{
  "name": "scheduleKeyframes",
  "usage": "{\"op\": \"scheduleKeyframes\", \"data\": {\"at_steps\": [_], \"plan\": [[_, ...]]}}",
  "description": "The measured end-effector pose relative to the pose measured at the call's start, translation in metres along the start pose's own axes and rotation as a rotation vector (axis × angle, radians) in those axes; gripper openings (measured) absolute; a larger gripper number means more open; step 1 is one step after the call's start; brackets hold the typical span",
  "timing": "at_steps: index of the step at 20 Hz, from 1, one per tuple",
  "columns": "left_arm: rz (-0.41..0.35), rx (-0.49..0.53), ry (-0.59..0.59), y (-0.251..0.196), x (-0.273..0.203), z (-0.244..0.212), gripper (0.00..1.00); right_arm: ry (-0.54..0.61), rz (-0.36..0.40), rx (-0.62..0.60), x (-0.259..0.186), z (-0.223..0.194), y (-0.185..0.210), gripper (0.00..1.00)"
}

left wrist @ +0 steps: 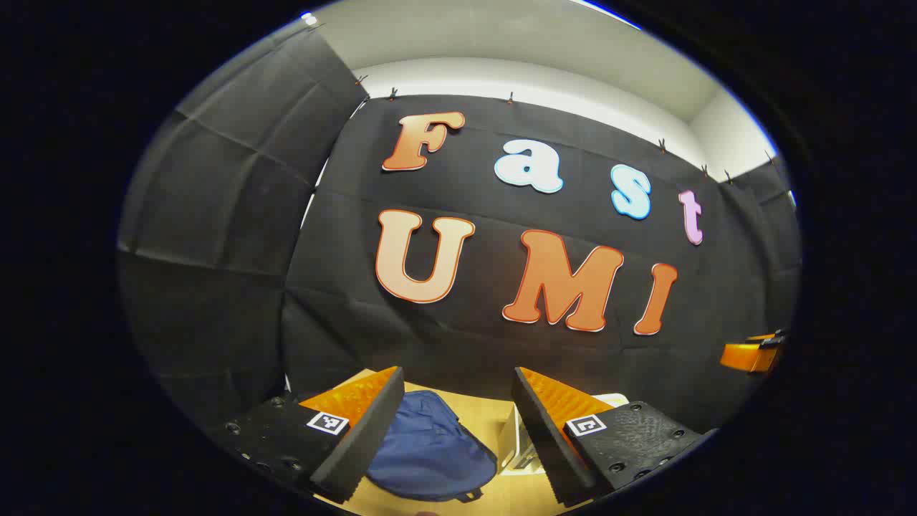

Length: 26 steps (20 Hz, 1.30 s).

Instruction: Open the schoolbag, grab two books from the bookshelf and put them into the schoolbag.

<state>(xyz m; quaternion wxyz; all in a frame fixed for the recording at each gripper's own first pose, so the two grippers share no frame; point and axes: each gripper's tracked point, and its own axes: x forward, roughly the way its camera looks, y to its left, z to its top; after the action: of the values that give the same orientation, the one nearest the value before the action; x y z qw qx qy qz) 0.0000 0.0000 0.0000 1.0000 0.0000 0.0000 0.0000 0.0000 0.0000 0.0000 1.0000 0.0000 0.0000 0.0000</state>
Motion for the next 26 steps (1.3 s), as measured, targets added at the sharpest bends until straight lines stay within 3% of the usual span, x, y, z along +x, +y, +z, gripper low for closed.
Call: {"op": "scheduleKeyframes", "data": {"at_steps": [3, 5, 6, 7, 12, 20, 26], "plan": [[0.033, 0.037, 0.008, -0.016, 0.002, -0.008, 0.94, 0.002, 0.045, 0.005, 0.016, -0.003, -0.014, 1.0], [0.04, 0.023, 0.009, -0.029, 0.002, -0.017, 0.94, 0.004, 0.059, 0.011, 0.026, -0.006, -0.024, 0.97], [0.042, 0.014, 0.011, -0.033, 0.002, -0.021, 0.94, 0.012, 0.058, 0.01, 0.029, -0.009, -0.03, 1.0], [0.036, 0.001, 0.007, -0.039, 0.003, -0.02, 0.94, 0.017, 0.058, 0.009, 0.032, -0.012, -0.035, 0.96], [0.001, -0.01, 0.051, -0.059, 0.028, -0.024, 0.94, 0.014, 0.002, 0.009, 0.04, -0.015, -0.058, 0.96], [-0.039, 0.101, -0.005, -0.075, 0.04, -0.001, 0.93, -0.008, -0.017, 0.019, 0.04, -0.014, -0.06, 0.96], [-0.028, 0.142, -0.013, -0.067, 0.037, 0.002, 0.93, 0.003, 0.001, 0.025, 0.043, -0.019, -0.052, 0.96]]}}
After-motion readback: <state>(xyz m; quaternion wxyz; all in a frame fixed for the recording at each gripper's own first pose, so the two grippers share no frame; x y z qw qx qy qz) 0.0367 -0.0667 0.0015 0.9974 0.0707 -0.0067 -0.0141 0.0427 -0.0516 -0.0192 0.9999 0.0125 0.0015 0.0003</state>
